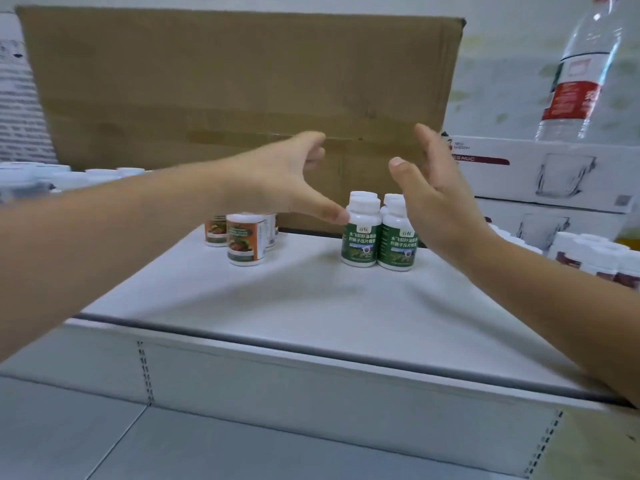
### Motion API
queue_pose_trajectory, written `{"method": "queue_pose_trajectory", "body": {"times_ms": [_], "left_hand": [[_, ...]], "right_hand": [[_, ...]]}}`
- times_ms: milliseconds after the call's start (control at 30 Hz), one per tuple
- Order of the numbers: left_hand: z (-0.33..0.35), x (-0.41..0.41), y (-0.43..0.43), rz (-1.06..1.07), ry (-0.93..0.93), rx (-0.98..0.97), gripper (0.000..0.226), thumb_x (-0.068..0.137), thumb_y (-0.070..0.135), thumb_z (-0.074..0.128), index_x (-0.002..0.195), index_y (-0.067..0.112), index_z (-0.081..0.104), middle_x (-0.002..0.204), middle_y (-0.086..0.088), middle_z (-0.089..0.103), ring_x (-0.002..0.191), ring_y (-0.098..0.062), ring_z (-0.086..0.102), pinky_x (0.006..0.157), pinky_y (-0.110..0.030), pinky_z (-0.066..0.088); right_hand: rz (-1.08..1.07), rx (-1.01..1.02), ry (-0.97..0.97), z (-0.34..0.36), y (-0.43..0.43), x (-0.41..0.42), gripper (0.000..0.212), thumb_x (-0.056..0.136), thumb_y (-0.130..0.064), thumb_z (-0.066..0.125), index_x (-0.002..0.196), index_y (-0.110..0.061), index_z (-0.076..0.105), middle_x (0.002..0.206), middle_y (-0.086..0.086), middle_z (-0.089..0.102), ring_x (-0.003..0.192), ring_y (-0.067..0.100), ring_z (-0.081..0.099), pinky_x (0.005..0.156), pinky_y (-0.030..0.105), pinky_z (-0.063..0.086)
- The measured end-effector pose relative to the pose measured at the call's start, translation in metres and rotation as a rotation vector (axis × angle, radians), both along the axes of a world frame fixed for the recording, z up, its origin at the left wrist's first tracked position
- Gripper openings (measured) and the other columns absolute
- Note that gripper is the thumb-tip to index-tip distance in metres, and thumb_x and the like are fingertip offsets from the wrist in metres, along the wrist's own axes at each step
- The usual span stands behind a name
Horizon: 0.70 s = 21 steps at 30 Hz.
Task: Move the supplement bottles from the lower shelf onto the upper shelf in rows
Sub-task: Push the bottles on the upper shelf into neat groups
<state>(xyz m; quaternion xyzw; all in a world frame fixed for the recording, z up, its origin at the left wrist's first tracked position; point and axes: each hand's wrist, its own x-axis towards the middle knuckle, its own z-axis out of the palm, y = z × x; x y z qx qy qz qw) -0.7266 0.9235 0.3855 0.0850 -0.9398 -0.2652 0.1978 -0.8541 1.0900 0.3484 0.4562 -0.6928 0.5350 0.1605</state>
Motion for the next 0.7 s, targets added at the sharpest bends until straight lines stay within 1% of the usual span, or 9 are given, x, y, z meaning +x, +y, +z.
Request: {"method": "queue_pose_trajectory", "body": {"times_ms": [100, 167, 233, 300, 367, 433, 533, 600, 700], "left_hand": [[0.012, 0.041, -0.027, 0.045, 0.06, 0.017, 0.138, 0.044, 0.059, 0.089, 0.154, 0.028, 0.011, 0.159, 0.011, 0.025, 0.142, -0.004, 0.028, 0.114, -0.029, 0.026], [0.008, 0.061, -0.051, 0.09, 0.053, 0.023, 0.142, 0.037, 0.068, 0.085, 0.153, 0.032, 0.012, 0.16, 0.013, 0.021, 0.143, -0.004, 0.024, 0.114, -0.029, 0.022], [-0.002, 0.072, -0.073, 0.131, 0.02, 0.035, 0.146, 0.032, 0.073, 0.081, 0.153, 0.033, 0.01, 0.161, 0.013, 0.017, 0.144, -0.007, 0.023, 0.113, -0.028, 0.02], [-0.015, 0.077, -0.095, 0.151, -0.03, 0.071, 0.151, 0.028, 0.078, 0.078, 0.153, 0.028, 0.012, 0.161, 0.009, 0.019, 0.144, -0.011, 0.025, 0.115, -0.032, 0.023], [-0.031, 0.077, -0.114, 0.156, -0.093, 0.11, 0.146, 0.024, 0.081, 0.078, 0.145, 0.018, 0.026, 0.152, 0.003, 0.034, 0.137, -0.017, 0.037, 0.113, -0.038, 0.03], [-0.045, 0.071, -0.136, 0.113, -0.13, 0.211, 0.138, 0.025, 0.076, 0.084, 0.137, 0.015, 0.032, 0.142, 0.005, 0.044, 0.13, -0.015, 0.043, 0.112, -0.044, 0.033], [-0.059, 0.056, -0.163, 0.0, -0.138, 0.321, 0.125, 0.036, 0.062, 0.093, 0.14, 0.026, 0.035, 0.14, 0.012, 0.051, 0.13, -0.011, 0.047, 0.111, -0.04, 0.036], [-0.063, 0.048, -0.167, -0.069, -0.134, 0.347, 0.113, 0.044, 0.054, 0.094, 0.137, 0.024, 0.039, 0.135, 0.011, 0.057, 0.124, -0.009, 0.053, 0.106, -0.035, 0.042], [-0.066, 0.041, -0.162, -0.256, -0.119, 0.374, 0.075, 0.062, 0.029, 0.091, 0.126, 0.027, 0.054, 0.122, 0.006, 0.068, 0.113, -0.008, 0.063, 0.1, -0.027, 0.048]], "right_hand": [[0.078, 0.119, -0.005, 0.009, -0.007, 0.028, 0.062, 0.101, -0.037, 0.042, 0.155, -0.02, 0.017, 0.162, -0.006, 0.019, 0.147, 0.008, 0.019, 0.119, 0.032, 0.019], [0.149, 0.175, -0.086, 0.014, -0.017, 0.045, 0.061, 0.101, -0.042, 0.041, 0.155, -0.025, 0.019, 0.161, -0.01, 0.023, 0.146, 0.008, 0.022, 0.112, 0.028, 0.023], [0.215, 0.189, -0.194, 0.015, -0.038, 0.057, 0.065, 0.097, -0.051, 0.044, 0.153, -0.025, 0.025, 0.158, -0.008, 0.03, 0.143, 0.013, 0.03, 0.107, 0.029, 0.029], [0.253, 0.218, -0.315, 0.012, -0.067, 0.066, 0.09, 0.079, -0.068, 0.053, 0.152, -0.024, 0.026, 0.158, -0.006, 0.03, 0.144, 0.014, 0.03, 0.112, 0.037, 0.029], [0.281, 0.259, -0.409, 0.007, -0.096, 0.068, 0.116, 0.057, -0.08, 0.059, 0.153, -0.026, 0.024, 0.16, -0.01, 0.026, 0.146, 0.012, 0.025, 0.117, 0.047, 0.023], [0.311, 0.284, -0.455, 0.005, -0.12, 0.063, 0.129, 0.047, -0.085, 0.062, 0.154, -0.026, 0.02, 0.162, -0.009, 0.022, 0.148, 0.014, 0.02, 0.118, 0.052, 0.02], [0.275, 0.272, -0.46, 0.004, -0.144, 0.061, 0.13, 0.051, -0.083, 0.061, 0.156, -0.026, 0.01, 0.164, -0.003, 0.013, 0.148, 0.02, 0.018, 0.118, 0.054, 0.021], [0.252, 0.252, -0.473, -0.006, -0.153, 0.06, 0.125, 0.057, -0.076, 0.062, 0.156, -0.026, 0.005, 0.164, 0.001, 0.013, 0.146, 0.022, 0.024, 0.117, 0.05, 0.026], [0.281, 0.273, -0.472, -0.026, -0.157, 0.056, 0.127, 0.056, -0.073, 0.065, 0.157, -0.027, 0.003, 0.162, 0.001, 0.02, 0.134, 0.014, 0.036, 0.111, 0.039, 0.033]]}}
